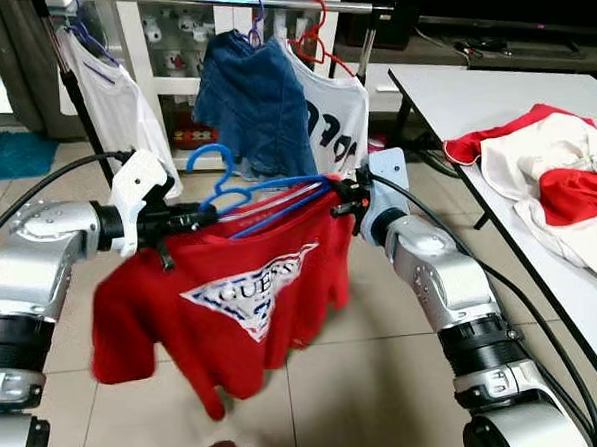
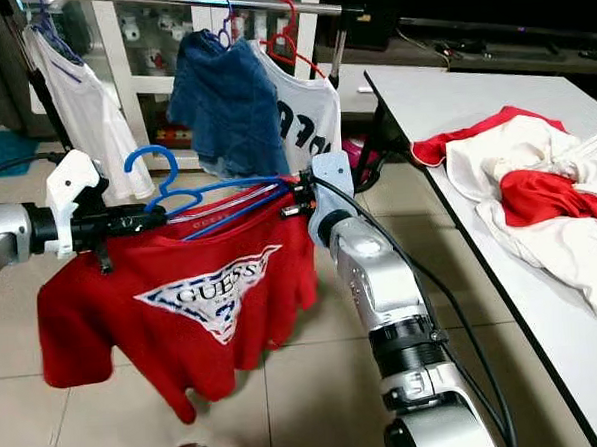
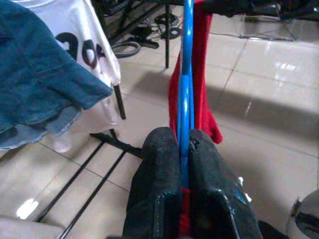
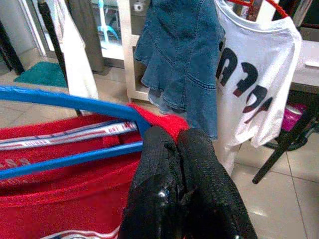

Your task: Hang hanger

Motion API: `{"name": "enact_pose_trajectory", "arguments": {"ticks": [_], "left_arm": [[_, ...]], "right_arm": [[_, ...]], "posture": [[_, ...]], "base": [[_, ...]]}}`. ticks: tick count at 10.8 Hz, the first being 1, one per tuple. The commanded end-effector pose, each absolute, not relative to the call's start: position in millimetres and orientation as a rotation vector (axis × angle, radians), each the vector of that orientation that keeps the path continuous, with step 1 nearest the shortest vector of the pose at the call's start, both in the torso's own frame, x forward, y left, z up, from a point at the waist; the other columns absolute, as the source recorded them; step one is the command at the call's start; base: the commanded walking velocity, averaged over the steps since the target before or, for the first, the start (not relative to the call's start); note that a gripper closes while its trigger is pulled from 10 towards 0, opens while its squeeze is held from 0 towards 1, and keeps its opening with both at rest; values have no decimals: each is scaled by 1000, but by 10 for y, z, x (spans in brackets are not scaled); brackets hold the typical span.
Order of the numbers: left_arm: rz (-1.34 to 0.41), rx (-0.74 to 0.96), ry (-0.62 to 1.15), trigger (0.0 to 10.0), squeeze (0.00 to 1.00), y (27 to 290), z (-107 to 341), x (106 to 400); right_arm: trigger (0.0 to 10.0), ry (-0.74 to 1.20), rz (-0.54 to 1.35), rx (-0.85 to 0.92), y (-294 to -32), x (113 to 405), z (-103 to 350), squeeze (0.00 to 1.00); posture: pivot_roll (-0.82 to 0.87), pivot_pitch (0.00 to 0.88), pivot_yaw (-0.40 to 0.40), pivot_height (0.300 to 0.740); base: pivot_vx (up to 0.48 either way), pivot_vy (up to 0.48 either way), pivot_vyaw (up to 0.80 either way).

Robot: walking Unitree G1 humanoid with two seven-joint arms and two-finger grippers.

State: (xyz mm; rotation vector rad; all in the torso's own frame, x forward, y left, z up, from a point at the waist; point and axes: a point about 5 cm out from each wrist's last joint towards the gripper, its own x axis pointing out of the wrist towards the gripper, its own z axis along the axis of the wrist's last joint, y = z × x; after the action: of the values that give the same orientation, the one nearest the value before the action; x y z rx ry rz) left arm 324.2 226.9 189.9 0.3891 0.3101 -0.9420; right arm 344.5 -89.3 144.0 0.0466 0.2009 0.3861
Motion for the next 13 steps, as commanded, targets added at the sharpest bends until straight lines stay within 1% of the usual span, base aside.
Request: {"name": "enact_pose_trajectory", "arguments": {"ticks": [1, 4, 6, 7, 9, 10, 11, 12, 13], "left_arm": [[-966, 426, 297, 0, 0, 2179, 1925, 3262], [-994, 482, 356, 0, 0, 2011, 1726, 3291], [-925, 522, 366, 0, 0, 1999, 1687, 3384], [-925, 522, 366, 0, 0, 1999, 1687, 3384], [-825, 527, 316, 0, 0, 1969, 1717, 3544], [-895, 479, 286, 0, 0, 1875, 1729, 3522], [-913, 473, 286, 0, 0, 1849, 1722, 3511], [-910, 475, 286, 0, 0, 1845, 1717, 3521], [-918, 469, 273, 0, 0, 1831, 1721, 3545]], "right_arm": [[0, 173, 378, 57, -934, 3452, 1519, 0], [0, 157, 427, 68, -809, 3408, 1573, 0], [0, 161, 451, 57, -774, 3378, 1569, 0], [0, 161, 451, 57, -774, 3378, 1569, 0], [0, 174, 508, 25, -698, 3318, 1561, 0], [0, 174, 536, 16, -653, 3299, 1552, 0], [0, 174, 555, 13, -629, 3285, 1549, 0], [3294, 172, 574, 17, -611, 3272, 1556, 0], [8588, 197, 657, -7, -547, 3206, 1529, 0]], "posture": [[26, 0, -71, 740], [20, 0, -63, 740], [15, 0, -58, 740], [15, 0, -58, 740], [13, 0, -59, 740], [13, 0, -59, 740], [12, 0, -59, 740], [13, 0, -60, 740], [12, 0, -60, 740]], "base": [[0, 0, 0], [0, 0, 0], [0, 0, 0], [0, 0, 0], [0, 0, 0], [0, 0, 0], [0, 0, 0], [0, 0, 0], [0, 0, 0]]}}
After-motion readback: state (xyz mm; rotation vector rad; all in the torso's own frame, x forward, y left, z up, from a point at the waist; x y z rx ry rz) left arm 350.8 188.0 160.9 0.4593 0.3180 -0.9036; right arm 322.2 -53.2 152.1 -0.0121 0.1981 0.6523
